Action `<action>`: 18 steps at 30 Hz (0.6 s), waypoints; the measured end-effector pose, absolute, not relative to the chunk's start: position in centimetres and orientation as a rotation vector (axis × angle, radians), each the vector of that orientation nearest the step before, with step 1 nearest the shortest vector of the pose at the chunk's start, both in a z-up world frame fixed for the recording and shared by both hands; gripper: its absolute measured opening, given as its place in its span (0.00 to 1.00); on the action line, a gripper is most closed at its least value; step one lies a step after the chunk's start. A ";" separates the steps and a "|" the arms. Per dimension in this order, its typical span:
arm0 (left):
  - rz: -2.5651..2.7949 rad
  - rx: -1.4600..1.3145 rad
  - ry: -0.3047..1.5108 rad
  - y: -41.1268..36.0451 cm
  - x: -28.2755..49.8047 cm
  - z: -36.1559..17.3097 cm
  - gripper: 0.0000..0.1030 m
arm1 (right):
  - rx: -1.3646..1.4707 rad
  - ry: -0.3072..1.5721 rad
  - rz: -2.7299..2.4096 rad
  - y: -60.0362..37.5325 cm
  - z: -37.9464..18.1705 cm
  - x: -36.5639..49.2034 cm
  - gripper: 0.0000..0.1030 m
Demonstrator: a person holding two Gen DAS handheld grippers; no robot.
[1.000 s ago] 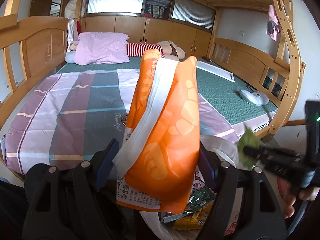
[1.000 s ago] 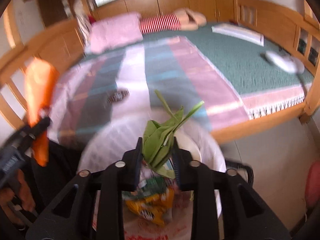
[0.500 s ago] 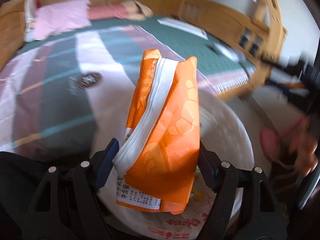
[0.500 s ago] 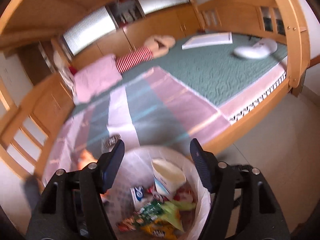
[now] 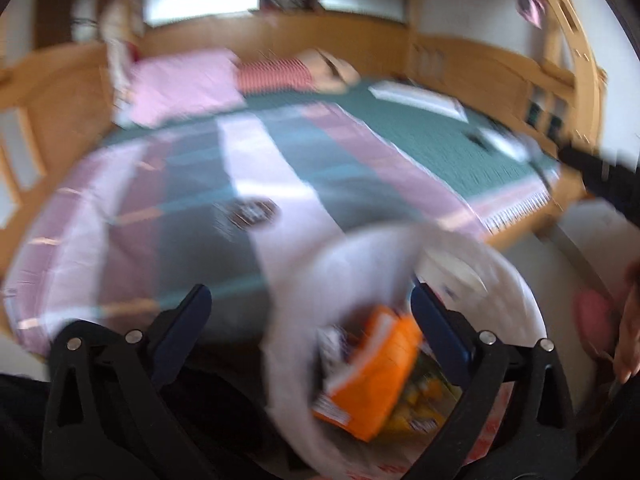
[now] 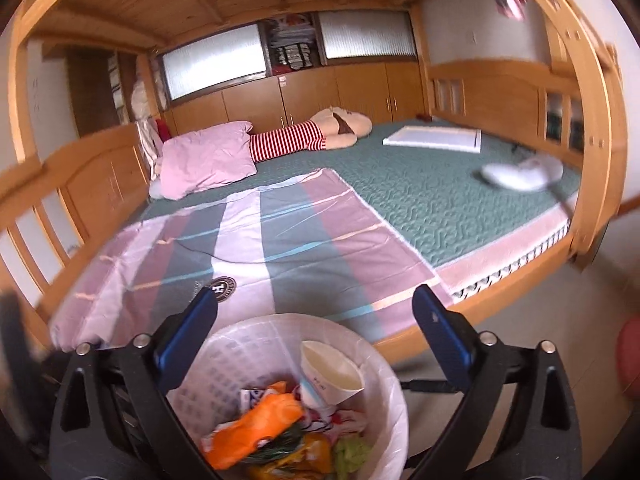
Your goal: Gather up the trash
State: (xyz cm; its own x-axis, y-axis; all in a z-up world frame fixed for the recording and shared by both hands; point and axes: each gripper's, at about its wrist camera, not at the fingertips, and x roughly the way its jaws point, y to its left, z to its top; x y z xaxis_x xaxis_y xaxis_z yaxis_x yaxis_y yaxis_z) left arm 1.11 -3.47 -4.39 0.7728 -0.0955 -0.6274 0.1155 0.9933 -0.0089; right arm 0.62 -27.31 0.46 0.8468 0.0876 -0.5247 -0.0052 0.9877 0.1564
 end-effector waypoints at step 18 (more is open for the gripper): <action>0.025 -0.069 0.512 0.4 -1.8 0.8 0.97 | 0.050 0.512 0.116 -24.9 1.0 0.0 0.97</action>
State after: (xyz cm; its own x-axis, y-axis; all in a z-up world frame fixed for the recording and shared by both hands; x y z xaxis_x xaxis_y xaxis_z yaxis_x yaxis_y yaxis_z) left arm -1.83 0.44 0.82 0.8713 0.0063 -0.4906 -0.0408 0.9974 -0.0596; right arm -0.03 -24.90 0.95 0.8654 0.1234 -0.4857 -0.0983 0.9922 0.0770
